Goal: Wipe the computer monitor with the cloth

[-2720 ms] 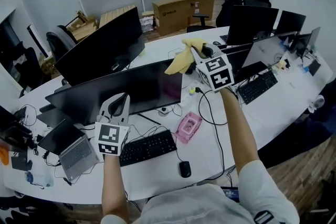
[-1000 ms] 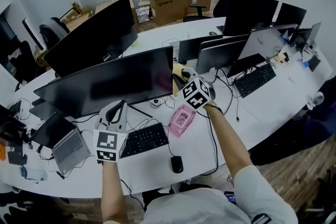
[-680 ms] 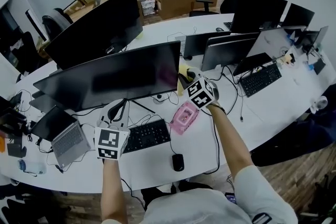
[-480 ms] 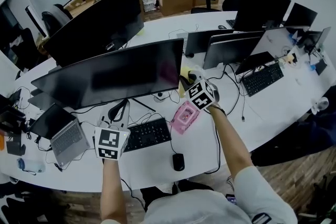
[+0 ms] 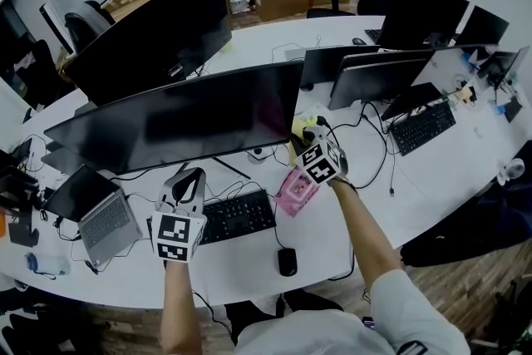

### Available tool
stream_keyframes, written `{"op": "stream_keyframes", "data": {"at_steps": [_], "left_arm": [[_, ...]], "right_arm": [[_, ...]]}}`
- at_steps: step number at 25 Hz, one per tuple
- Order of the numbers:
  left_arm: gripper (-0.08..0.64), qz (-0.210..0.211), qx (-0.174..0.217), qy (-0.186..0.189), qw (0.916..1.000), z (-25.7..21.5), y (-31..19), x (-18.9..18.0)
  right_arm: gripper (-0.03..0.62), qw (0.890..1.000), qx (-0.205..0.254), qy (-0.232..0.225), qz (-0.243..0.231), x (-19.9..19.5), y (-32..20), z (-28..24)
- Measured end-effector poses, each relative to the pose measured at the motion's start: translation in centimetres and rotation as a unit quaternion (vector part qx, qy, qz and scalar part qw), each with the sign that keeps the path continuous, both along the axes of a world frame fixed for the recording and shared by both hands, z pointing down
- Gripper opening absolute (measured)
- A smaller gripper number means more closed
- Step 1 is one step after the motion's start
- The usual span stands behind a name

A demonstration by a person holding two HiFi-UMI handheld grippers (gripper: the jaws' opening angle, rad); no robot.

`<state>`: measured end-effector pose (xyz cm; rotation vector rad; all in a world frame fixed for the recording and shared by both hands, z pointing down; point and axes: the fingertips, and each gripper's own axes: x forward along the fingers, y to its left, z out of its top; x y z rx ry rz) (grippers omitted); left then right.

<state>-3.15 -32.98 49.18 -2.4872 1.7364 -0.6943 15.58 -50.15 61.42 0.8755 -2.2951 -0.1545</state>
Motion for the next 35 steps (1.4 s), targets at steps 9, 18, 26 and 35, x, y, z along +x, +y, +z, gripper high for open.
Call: {"op": "stream_keyframes", "data": {"at_steps": [9, 18, 26, 35], "left_arm": [[0.020, -0.009, -0.012, 0.008, 0.9998, 2.2, 0.0, -2.2], [0.020, 0.010, -0.026, 0.011, 0.9995, 3.5, -0.3, -4.1], [0.020, 0.034, -0.036, 0.023, 0.9985, 3.8, -0.6, -6.4], [0.020, 0.057, -0.031, 0.027, 0.9976, 3.3, -0.3, -10.1]], "right_arm": [[0.055, 0.995, -0.076, -0.034, 0.046, 0.1, 0.1, 4.8], [0.055, 0.965, -0.174, -0.142, 0.137, -0.3, -0.1, 8.9], [0.055, 0.931, -0.202, -0.236, 0.191, -1.6, 0.4, 8.8], [0.054, 0.931, -0.181, -0.233, 0.217, -4.4, 1.9, 8.0]]}}
